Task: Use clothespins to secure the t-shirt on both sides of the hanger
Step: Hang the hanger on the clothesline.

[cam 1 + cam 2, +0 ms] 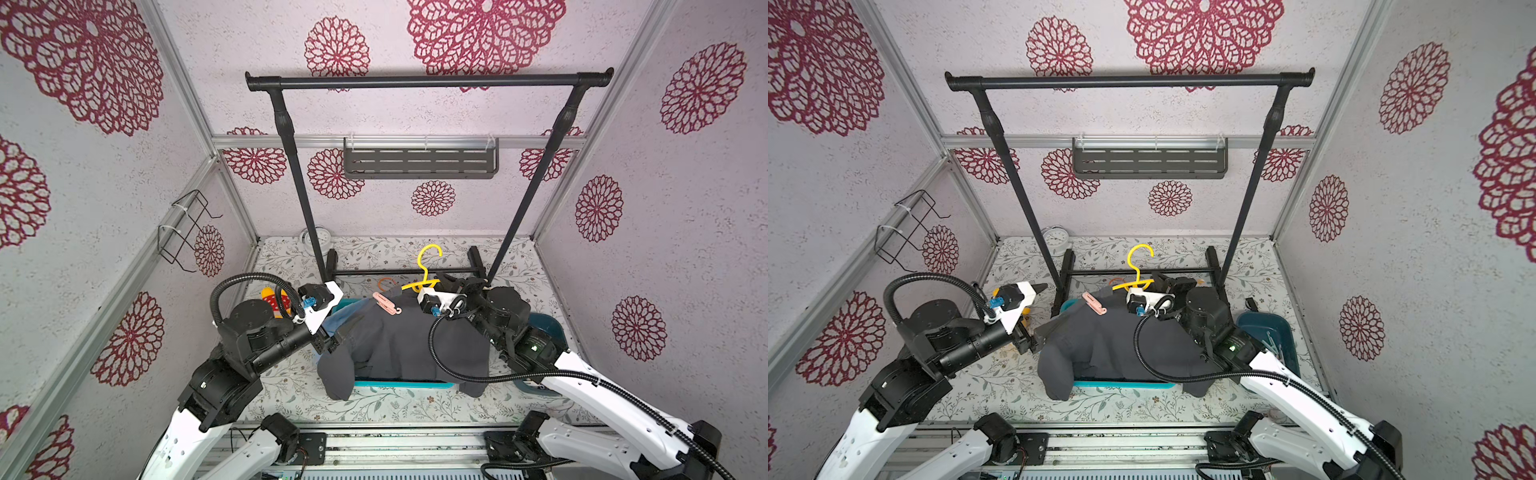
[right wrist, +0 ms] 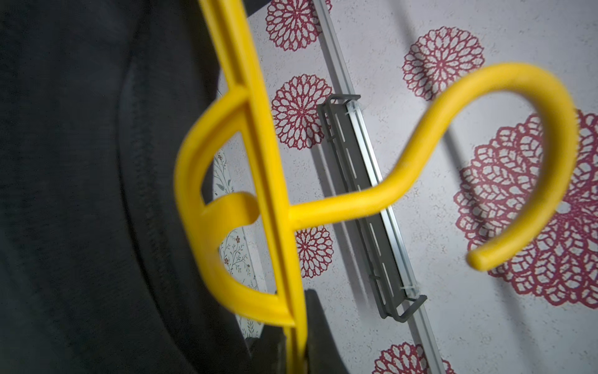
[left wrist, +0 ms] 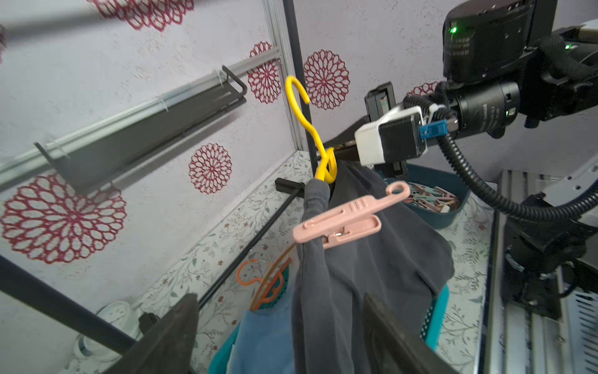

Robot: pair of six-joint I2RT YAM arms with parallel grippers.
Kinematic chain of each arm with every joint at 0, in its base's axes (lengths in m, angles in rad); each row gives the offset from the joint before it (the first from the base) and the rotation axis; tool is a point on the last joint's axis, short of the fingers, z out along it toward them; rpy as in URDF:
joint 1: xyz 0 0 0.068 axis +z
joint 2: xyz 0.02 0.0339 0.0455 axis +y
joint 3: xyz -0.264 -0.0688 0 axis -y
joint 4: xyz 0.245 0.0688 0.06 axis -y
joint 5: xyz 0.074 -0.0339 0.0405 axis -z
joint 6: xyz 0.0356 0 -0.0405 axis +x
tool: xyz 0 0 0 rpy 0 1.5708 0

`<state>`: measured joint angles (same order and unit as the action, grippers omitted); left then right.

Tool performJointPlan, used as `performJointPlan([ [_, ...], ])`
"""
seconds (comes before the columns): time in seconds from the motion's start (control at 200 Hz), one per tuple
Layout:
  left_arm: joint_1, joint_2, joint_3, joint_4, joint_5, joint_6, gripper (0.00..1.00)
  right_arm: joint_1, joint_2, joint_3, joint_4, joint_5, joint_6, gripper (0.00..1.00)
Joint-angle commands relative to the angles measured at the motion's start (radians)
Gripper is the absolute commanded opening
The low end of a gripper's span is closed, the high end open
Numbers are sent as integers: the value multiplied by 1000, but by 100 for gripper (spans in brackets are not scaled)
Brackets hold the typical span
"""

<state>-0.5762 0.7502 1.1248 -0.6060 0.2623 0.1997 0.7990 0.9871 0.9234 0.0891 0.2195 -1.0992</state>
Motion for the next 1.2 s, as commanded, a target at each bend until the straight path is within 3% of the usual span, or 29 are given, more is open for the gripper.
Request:
performJointPlan([
  [0.0, -3, 28, 30, -103, 55, -45, 76, -1, -35, 44, 119, -37, -27, 0],
  [0.275, -4, 68, 39, -86, 206, -115, 54, 5, -40, 57, 170, -93, -28, 0],
  [0.565, -7, 103, 64, -69, 222, -202, 36, 6, -42, 65, 206, -137, -38, 0],
  [0.766, -10, 99, 64, -28, 165, -252, 5, 5, -45, 69, 229, -150, 2, 0],
  [0.796, -12, 95, 67, -17, 137, -264, 0, 6, -49, 70, 221, -150, 12, 2],
  [0.896, -12, 73, 69, 33, 70, -299, 0, 5, -63, 80, 177, -149, 55, 9],
  [1.081, -13, 57, 70, 91, 62, -296, 0, 5, -88, 128, 40, -224, 166, 48],
  [1.196, -13, 63, 69, 116, 42, -284, 0, 6, -105, 142, 32, -272, 244, 56],
])
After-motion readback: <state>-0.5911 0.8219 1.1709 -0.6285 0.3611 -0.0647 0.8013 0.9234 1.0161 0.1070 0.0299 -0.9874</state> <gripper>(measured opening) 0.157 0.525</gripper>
